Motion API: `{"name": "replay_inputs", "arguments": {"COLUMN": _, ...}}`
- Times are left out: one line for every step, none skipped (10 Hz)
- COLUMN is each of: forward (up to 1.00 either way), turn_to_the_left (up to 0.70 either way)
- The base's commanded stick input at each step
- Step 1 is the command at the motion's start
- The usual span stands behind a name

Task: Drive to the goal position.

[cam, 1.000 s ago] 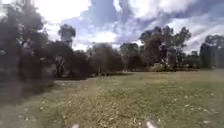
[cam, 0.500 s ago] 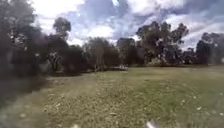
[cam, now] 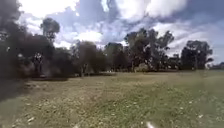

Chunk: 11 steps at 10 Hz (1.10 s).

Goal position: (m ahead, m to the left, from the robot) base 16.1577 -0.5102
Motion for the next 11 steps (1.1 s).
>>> {"name": "replay_inputs", "arguments": {"forward": 0.70, "turn_to_the_left": -0.35}}
{"name": "replay_inputs", "arguments": {"forward": 0.70, "turn_to_the_left": -0.35}}
{"name": "replay_inputs", "arguments": {"forward": 0.70, "turn_to_the_left": -0.16}}
{"name": "replay_inputs", "arguments": {"forward": 0.70, "turn_to_the_left": 0.00}}
{"name": "replay_inputs", "arguments": {"forward": 0.70, "turn_to_the_left": 0.00}}
{"name": "replay_inputs", "arguments": {"forward": 0.70, "turn_to_the_left": 0.00}}
{"name": "replay_inputs", "arguments": {"forward": 0.70, "turn_to_the_left": 0.00}}
{"name": "replay_inputs", "arguments": {"forward": 0.70, "turn_to_the_left": 0.00}}
{"name": "replay_inputs", "arguments": {"forward": 0.70, "turn_to_the_left": 0.00}}
{"name": "replay_inputs", "arguments": {"forward": 0.70, "turn_to_the_left": 0.00}}
{"name": "replay_inputs", "arguments": {"forward": 0.70, "turn_to_the_left": 0.00}}
